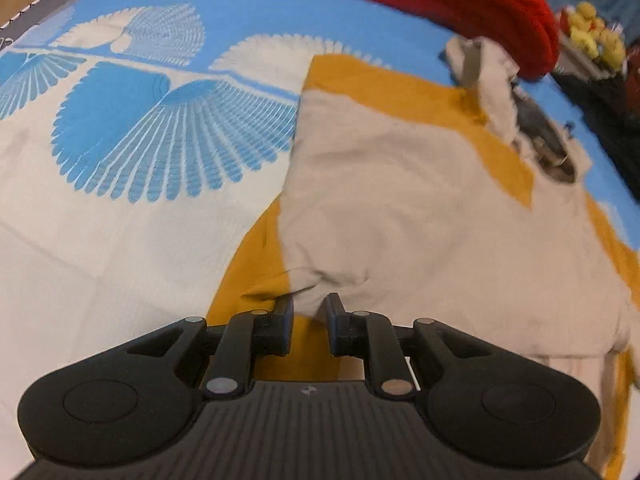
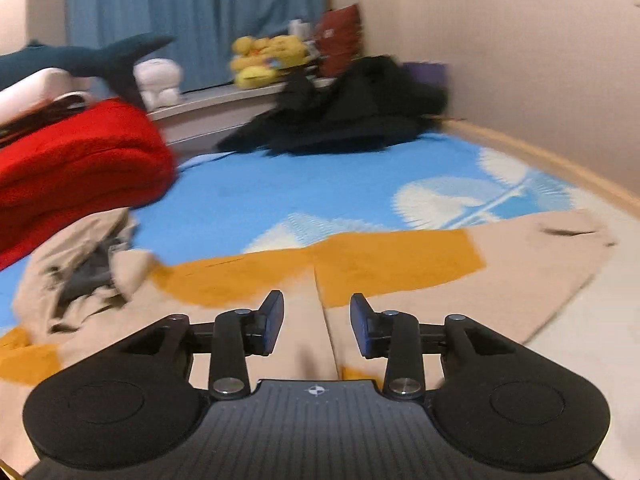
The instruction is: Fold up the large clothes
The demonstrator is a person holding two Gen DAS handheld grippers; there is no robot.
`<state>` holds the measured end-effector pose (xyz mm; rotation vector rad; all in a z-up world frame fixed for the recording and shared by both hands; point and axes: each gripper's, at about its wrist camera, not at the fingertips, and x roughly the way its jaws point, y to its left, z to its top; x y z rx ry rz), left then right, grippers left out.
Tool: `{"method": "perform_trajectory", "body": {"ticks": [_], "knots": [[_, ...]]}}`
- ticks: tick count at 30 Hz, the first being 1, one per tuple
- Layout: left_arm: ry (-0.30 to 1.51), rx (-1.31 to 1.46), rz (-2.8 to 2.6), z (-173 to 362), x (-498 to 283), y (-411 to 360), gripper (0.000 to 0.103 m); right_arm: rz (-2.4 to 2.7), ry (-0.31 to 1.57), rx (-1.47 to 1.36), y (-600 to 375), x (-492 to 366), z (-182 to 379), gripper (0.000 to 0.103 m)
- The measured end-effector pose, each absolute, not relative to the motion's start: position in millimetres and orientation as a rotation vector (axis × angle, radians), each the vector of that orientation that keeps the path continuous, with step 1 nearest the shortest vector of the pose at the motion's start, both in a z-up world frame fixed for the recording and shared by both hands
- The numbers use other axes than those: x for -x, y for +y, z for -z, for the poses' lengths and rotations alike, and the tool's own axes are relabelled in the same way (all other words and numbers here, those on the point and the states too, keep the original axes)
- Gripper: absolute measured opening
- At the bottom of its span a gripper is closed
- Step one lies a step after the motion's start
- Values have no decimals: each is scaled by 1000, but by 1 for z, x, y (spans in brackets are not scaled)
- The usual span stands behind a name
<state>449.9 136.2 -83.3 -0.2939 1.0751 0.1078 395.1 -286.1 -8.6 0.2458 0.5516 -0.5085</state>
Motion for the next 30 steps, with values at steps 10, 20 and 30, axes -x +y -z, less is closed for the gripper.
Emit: {"method": "perform_trajectory", "body": {"ticks": [10, 20, 30], "knots": [[1107, 381, -125, 88, -455, 137, 24, 268, 731, -466, -285, -410, 46, 42], [1095, 418, -156, 88, -455, 150, 11, 279, 701, -433, -294, -401, 27, 42], [1039, 427, -205, 53, -436, 146, 16, 310, 651, -411, -342, -365, 4, 42]]}}
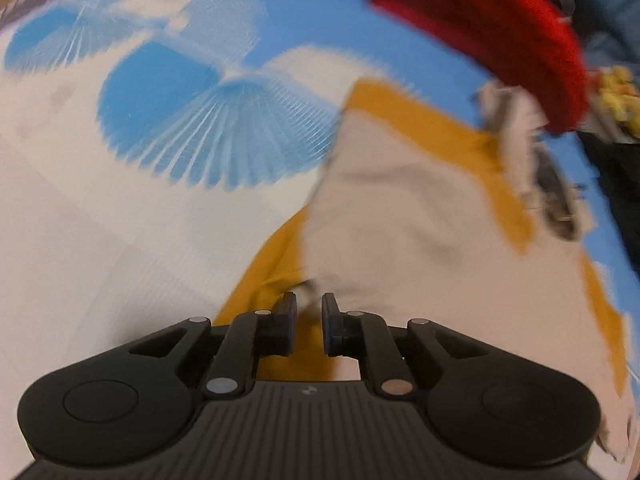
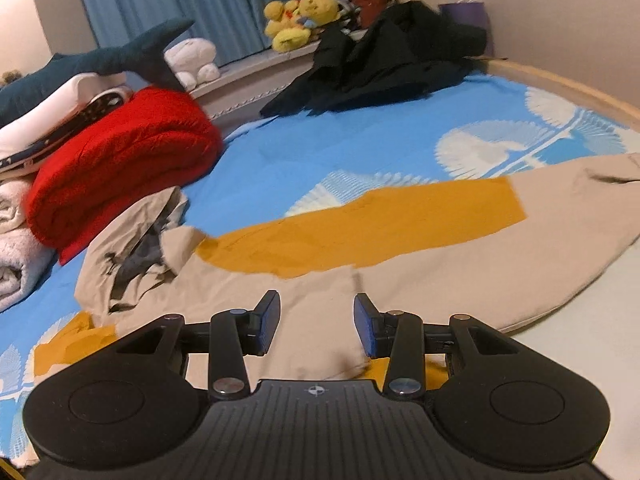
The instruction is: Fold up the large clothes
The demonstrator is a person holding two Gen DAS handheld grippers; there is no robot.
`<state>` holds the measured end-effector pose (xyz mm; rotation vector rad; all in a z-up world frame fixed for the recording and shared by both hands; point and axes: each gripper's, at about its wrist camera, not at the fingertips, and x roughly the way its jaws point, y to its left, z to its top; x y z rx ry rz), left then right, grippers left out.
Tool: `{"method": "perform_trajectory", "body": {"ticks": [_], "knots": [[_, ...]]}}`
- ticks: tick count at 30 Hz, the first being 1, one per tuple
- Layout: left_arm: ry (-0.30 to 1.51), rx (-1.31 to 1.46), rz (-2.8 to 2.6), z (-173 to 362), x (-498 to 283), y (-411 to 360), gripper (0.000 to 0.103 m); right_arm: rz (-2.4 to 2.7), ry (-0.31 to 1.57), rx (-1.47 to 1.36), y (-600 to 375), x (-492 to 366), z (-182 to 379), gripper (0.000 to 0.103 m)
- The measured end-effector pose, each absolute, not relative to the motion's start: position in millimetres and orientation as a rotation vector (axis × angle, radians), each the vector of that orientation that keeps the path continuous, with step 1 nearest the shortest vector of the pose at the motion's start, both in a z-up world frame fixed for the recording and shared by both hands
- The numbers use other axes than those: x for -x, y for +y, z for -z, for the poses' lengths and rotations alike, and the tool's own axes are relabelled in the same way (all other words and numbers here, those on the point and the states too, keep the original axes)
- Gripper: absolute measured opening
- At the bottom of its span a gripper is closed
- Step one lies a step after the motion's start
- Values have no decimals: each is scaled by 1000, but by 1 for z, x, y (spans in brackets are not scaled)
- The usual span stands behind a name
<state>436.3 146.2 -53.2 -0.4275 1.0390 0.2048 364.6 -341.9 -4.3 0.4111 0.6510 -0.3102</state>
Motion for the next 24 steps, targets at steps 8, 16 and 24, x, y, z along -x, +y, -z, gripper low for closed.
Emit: {"method": "perform_trajectory", "body": {"ticks": [8, 16, 24], "knots": [[1109, 316, -196, 98, -435, 134, 24, 366, 548, -412, -414, -323, -11, 42], [878, 144, -73, 18, -419, 76, 42, 444, 434, -462, -517, -288, -16, 42], [847, 82, 66, 11, -399, 41, 42, 572, 396, -632, -619, -264, 19, 33]]}}
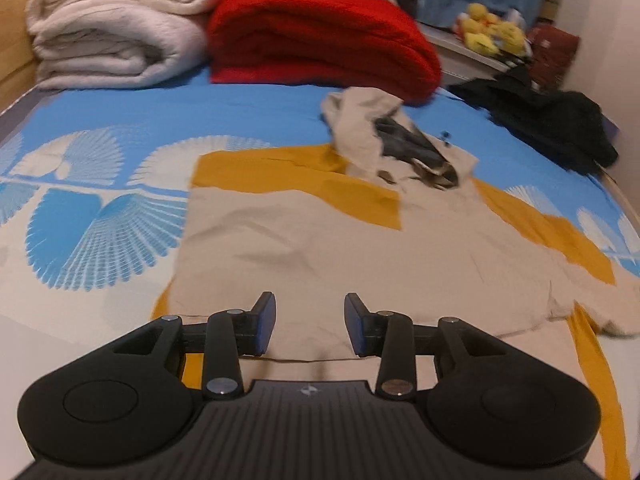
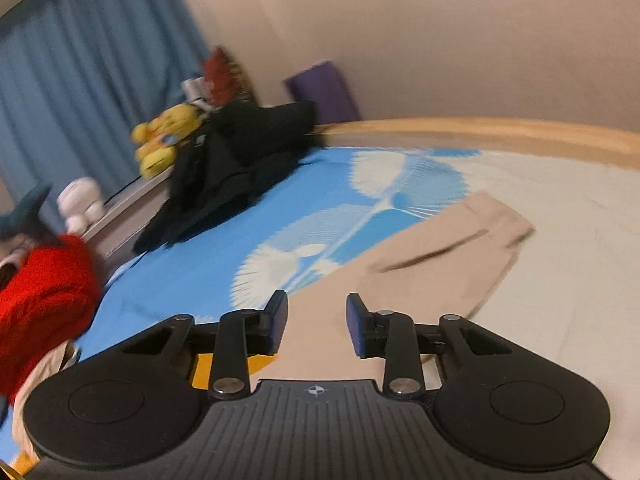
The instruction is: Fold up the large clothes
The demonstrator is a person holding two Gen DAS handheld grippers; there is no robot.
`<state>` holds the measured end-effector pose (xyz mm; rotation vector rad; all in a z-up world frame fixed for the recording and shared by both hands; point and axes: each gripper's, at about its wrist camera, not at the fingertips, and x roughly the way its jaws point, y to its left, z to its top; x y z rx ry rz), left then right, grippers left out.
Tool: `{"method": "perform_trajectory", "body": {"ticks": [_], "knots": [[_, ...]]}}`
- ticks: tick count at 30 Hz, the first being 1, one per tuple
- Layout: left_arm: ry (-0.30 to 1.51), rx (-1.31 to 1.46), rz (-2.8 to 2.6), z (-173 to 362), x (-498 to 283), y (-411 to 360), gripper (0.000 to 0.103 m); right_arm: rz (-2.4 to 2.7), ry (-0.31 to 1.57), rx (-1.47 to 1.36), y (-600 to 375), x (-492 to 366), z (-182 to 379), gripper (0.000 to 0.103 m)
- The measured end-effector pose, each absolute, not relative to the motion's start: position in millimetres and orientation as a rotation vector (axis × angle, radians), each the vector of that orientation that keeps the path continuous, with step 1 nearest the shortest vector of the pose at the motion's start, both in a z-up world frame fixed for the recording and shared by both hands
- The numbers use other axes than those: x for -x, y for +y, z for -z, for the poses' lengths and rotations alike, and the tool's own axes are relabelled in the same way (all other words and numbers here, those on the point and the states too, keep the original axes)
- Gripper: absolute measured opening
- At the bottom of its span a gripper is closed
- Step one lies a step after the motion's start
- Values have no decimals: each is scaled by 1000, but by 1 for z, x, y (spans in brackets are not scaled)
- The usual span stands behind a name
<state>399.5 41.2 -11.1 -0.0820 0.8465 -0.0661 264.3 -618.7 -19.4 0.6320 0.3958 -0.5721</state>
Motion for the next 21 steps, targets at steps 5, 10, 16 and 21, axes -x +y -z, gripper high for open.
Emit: {"method": "perform_trajectory", "body": {"ticks": [5, 10, 16, 21], "knots": [[854, 79, 68, 22, -404, 38, 42, 618, 417, -765, -656, -263, 53, 35], [847, 71, 107, 23, -405, 36, 42, 643, 459, -905, -679, -270, 94, 36], [854, 73, 117, 28, -408, 36, 42, 714, 426, -1028, -694, -269, 126, 36], [852, 61, 131, 30, -408, 33, 42, 730, 353, -1052, -699, -274, 135, 34]]}}
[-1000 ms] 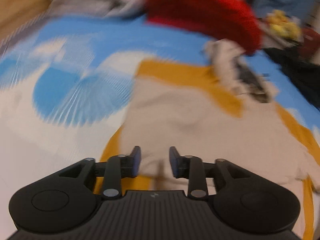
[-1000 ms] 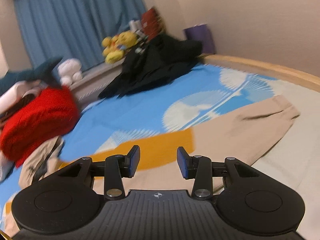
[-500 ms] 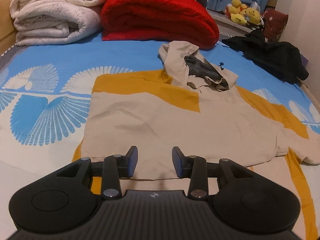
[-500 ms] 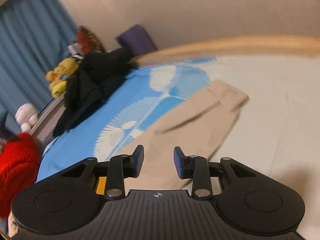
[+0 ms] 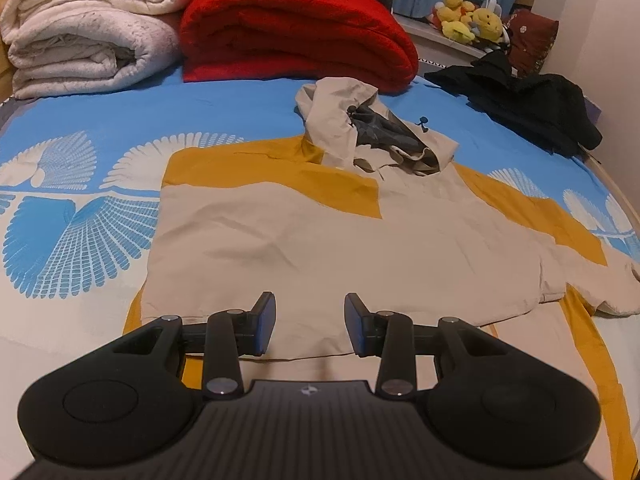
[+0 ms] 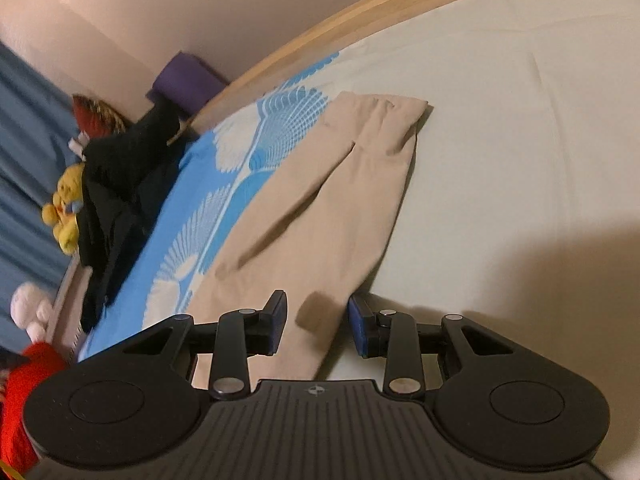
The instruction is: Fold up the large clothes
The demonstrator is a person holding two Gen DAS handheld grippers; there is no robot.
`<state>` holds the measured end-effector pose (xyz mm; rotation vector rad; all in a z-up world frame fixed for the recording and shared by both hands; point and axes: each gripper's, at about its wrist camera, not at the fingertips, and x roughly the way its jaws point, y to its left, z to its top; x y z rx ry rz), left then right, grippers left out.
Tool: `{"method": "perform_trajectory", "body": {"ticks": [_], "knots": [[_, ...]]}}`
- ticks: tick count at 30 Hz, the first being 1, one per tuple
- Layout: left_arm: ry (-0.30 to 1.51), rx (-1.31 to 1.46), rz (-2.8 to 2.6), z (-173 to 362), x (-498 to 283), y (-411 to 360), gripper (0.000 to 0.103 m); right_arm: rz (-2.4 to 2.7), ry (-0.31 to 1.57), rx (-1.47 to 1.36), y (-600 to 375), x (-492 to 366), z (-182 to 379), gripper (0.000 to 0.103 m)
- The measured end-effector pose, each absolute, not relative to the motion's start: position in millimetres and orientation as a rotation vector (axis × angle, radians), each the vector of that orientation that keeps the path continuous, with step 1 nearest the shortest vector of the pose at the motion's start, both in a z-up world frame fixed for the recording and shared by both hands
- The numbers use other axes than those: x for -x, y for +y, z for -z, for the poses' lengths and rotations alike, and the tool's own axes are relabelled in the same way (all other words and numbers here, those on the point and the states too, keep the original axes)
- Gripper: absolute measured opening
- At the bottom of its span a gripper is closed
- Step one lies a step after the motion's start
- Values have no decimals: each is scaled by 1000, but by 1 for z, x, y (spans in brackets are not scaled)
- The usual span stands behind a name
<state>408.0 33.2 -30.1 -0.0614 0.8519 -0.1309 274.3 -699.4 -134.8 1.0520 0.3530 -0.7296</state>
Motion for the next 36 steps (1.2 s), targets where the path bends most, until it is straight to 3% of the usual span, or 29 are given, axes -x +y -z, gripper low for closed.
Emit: {"method": "perform_trajectory", "body": {"ticks": [8, 12, 16, 21, 27, 31, 34, 36], "knots": [[856, 62, 126, 32, -411, 34, 42, 787, 297, -1037, -706, -281, 138, 33], [851, 70, 118, 29, -411, 39, 42, 825, 282, -1000, -704, -283, 133, 2], [843, 83, 101, 24, -412, 45, 42, 863, 259, -848, -688, -292, 101, 1], [828, 127, 72, 12, -412, 62, 42, 842, 218, -556, -623, -329, 18, 1], [803, 213, 23, -4, -411, 94, 42, 396, 146, -244, -449, -374, -74, 1], [776, 263, 3, -17, -410, 113, 42, -67, 252, -174, -307, -379, -94, 1], [774, 298, -11, -20, -410, 123, 42, -394, 456, -207, -223, -374, -78, 7], [782, 313, -13, -19, -409, 127, 42, -501, 592, -193, -186, -365, -60, 19]]}}
